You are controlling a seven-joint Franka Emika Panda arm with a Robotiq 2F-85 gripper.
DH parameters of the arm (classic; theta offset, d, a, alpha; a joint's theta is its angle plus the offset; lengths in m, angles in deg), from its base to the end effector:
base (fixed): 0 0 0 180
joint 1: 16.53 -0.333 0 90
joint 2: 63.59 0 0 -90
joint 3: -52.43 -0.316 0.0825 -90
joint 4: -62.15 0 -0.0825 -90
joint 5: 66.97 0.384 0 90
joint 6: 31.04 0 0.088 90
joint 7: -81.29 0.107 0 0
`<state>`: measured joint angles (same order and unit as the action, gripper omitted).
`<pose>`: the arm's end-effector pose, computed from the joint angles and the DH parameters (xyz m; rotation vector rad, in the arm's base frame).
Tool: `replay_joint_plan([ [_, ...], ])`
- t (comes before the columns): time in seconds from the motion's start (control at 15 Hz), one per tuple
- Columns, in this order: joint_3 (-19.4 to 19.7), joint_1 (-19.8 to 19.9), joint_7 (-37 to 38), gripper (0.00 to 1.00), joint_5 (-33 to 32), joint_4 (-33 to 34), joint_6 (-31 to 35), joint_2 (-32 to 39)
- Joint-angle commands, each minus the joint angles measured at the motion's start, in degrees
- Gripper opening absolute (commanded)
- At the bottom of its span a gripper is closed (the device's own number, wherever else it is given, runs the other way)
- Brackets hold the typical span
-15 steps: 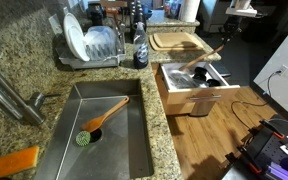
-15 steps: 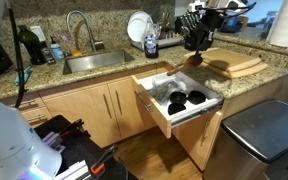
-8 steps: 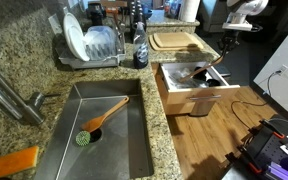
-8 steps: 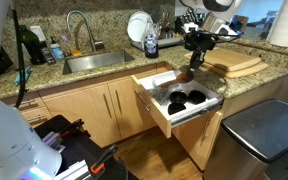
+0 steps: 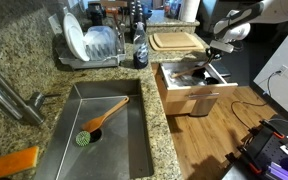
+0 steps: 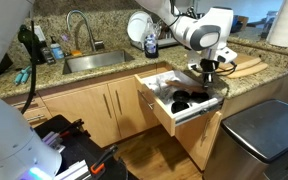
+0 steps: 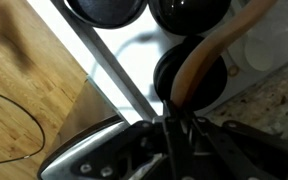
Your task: Put the wooden spoon in the drawer
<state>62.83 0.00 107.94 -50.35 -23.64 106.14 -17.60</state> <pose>0.6576 -0.3053 0.2077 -2.6242 1.5657 -0.1720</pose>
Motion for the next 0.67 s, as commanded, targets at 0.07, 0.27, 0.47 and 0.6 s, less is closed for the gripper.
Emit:
replay_joint_plan([
  [0.07,-0.3,-0.3,-0.2,0.22,2.1,-0.6,4.5,1.7],
  [0.27,-0.6,-0.1,0.2,0.58,2.3,-0.3,2.0,1.3],
  [0.47,-1.8,1.1,-1.5,0.73,1.3,-0.1,-13.4,-2.6],
  [0.6,-0.7,0.3,-1.3,0.87,-0.7,-1.6,-22.5,-6.6],
])
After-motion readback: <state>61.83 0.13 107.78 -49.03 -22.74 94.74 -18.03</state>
